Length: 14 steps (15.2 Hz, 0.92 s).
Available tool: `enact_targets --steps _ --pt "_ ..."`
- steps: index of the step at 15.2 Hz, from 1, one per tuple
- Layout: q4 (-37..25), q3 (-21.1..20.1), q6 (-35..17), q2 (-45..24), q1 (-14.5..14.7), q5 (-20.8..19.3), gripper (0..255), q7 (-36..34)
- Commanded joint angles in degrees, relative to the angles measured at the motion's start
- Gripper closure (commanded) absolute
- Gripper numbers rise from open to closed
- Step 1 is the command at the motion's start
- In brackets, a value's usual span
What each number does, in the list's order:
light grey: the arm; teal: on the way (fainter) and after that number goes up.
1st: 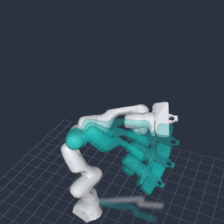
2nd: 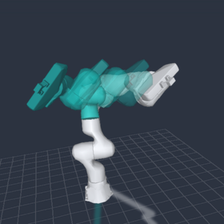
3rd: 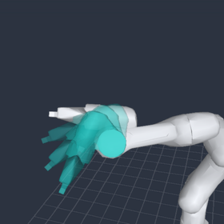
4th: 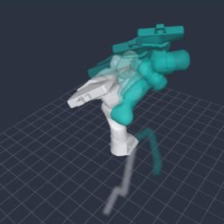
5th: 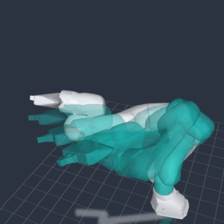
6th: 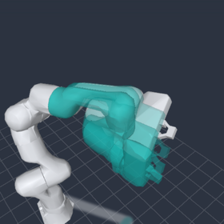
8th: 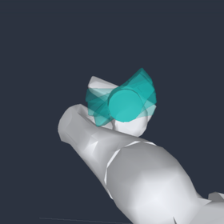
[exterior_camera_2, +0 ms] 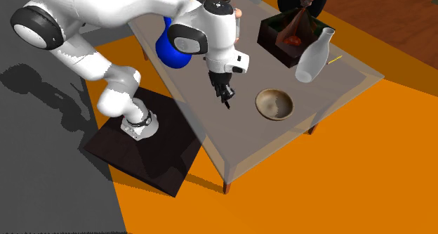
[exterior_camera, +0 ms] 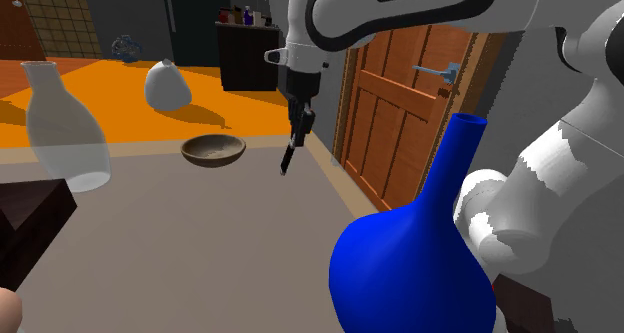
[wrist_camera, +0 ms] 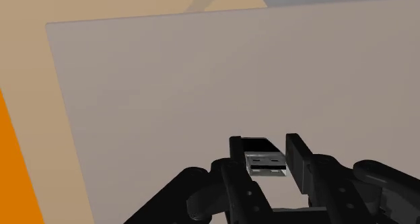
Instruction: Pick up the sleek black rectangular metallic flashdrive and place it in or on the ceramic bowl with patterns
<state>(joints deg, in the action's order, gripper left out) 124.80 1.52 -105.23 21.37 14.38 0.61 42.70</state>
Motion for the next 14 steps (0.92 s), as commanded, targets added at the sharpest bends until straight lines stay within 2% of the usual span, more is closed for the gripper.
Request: enact_targets --steps 1,6,14 --pt "-1.52 -0.07 1.57 0.02 0.04 0.02 255 -0.11" --pt "-5.50 -0.08 5.37 -0.16 0.05 0.02 255 -0.17" --pt "-26.64 -0.48 7.79 -18.87 0.48 0.47 255 -0.88"
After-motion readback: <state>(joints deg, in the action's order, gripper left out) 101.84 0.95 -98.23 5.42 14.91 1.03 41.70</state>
